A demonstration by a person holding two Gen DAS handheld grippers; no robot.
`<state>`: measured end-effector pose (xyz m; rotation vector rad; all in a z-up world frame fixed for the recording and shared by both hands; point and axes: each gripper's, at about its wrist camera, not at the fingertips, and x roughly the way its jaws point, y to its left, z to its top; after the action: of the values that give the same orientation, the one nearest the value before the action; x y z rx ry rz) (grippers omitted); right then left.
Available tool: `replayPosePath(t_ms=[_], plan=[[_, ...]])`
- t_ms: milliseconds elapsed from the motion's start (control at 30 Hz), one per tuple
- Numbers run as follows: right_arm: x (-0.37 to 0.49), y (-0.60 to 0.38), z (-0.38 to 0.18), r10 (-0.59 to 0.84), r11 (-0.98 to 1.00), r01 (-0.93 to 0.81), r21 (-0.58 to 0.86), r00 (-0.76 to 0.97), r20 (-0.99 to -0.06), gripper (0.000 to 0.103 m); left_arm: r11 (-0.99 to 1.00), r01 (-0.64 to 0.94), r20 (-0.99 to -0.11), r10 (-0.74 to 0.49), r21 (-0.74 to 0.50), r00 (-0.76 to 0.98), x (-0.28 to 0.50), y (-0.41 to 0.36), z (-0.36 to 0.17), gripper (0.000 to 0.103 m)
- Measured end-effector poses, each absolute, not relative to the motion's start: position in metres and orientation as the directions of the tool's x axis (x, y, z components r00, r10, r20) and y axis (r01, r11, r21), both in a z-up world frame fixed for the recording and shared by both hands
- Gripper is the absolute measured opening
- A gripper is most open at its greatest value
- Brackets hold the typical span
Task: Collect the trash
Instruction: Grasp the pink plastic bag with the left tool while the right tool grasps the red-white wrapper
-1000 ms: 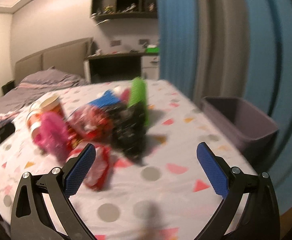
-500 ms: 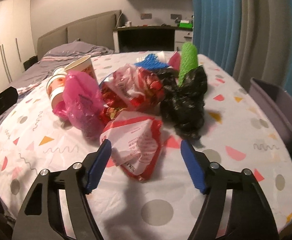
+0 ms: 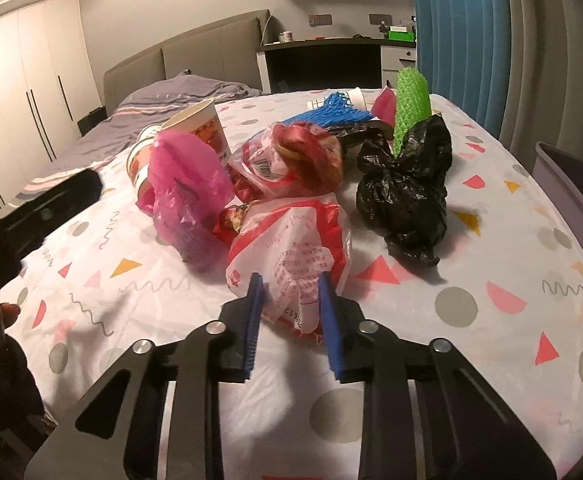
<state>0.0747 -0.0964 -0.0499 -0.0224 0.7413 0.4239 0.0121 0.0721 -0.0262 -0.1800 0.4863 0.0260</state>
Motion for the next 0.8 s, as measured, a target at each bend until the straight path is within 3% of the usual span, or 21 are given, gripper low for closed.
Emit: replayPosePath(t_ms=[133, 467, 600, 700, 800], plan=[[0.071, -0.111, -0.046, 0.354, 0.924, -0.360, 0.131, 0.673, -0.649, 0.023, 0.987, -0.034, -0.491, -0.048, -0.157, 0.870, 0.027, 0.065, -0.027, 0.067], [0.058, -0.153, -0.029, 0.315, 0.945, -0.301, 0.127, 0.739, -0.595, 0.023, 0.987, 0.000, -0.568, -0.091, -0.159, 0.818, 0.074, 0.054, -0.036, 0.064], [0.058, -0.163, -0.027, 0.313, 0.947, -0.288, 0.140, 0.746, -0.588, 0.023, 0.983, 0.012, -0.595, -0.121, -0.184, 0.794, 0.082, 0.052, -0.041, 0.028], [0.058, -0.171, -0.025, 0.304, 0.951, -0.272, 0.144, 0.757, -0.579, 0.023, 0.981, 0.031, -0.588, -0.139, -0.190, 0.796, 0.078, 0.048, -0.040, 0.016], [0.057, -0.178, -0.023, 0.296, 0.955, -0.258, 0.150, 0.767, -0.569, 0.023, 0.976, 0.066, -0.559, -0.172, -0.205, 0.811, 0.066, 0.042, -0.030, 0.014]])
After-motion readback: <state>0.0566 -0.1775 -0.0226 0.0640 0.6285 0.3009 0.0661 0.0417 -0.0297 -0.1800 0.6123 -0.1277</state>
